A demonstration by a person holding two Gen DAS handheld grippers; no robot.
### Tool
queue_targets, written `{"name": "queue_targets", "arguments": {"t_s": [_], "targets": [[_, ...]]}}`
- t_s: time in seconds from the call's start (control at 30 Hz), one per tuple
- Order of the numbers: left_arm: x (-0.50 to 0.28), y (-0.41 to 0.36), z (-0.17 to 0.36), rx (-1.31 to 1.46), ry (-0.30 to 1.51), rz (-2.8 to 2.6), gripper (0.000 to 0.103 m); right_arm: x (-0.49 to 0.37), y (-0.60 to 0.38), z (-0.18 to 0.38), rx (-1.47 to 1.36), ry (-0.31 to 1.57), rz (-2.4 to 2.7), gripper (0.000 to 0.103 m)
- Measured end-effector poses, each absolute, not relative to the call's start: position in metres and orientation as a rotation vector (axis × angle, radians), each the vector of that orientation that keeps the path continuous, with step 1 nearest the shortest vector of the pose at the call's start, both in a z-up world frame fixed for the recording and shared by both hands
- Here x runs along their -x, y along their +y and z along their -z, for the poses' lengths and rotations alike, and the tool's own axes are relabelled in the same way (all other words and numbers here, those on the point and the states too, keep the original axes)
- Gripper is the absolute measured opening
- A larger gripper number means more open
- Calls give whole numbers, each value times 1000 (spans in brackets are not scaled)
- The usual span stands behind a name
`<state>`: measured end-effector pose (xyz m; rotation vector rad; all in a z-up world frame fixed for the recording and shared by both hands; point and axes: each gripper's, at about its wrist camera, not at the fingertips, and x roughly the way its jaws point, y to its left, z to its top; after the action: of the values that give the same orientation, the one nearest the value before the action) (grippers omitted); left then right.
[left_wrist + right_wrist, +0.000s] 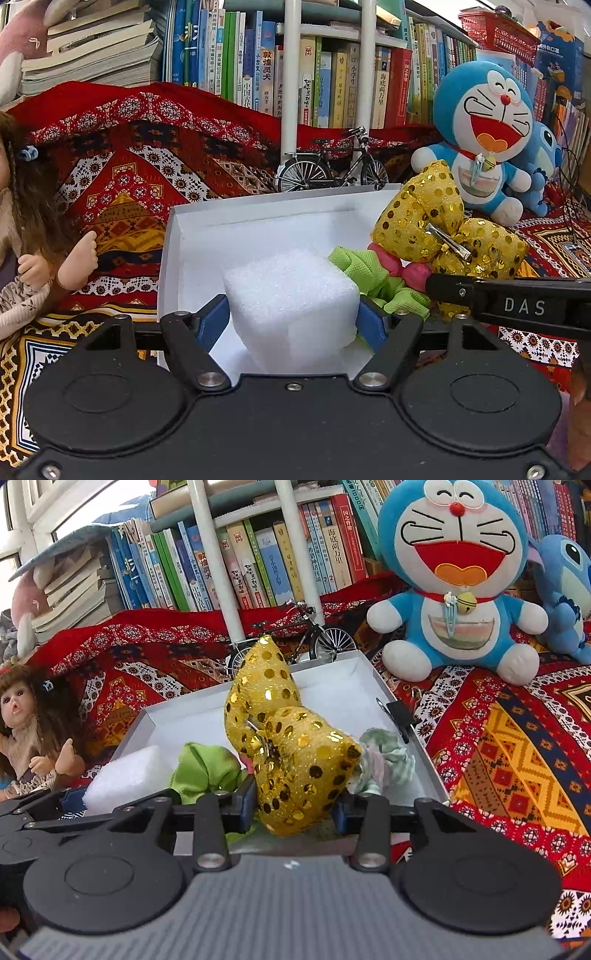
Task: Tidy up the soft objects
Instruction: 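Lower the cube and bow into the box and open both tools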
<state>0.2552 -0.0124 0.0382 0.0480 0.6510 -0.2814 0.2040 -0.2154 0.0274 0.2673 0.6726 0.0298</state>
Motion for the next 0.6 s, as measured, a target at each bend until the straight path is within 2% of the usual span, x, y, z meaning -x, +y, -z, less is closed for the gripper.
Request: {"name": "queue_targets", "arguments": {"t_s": [0.03,0.1,0.13,0.37,0.6], "targets": [[-255,-12,-38,-44,651,284,73,-204,-215,-28,-261,669,-29,52],[-255,-10,-39,-33,656,293,75,-203,-213,-28,-248,664,-29,55],[-255,-10,-39,-32,658,294,77,-203,-213,-29,-244,661,-29,60],[-248,-7,-45,-42,632,268,84,-195,-211,-36,-229,641,-37,66],[-233,0,-56,-36,604,269,86,-180,-211,-47,-209,605,-42,73]]}}
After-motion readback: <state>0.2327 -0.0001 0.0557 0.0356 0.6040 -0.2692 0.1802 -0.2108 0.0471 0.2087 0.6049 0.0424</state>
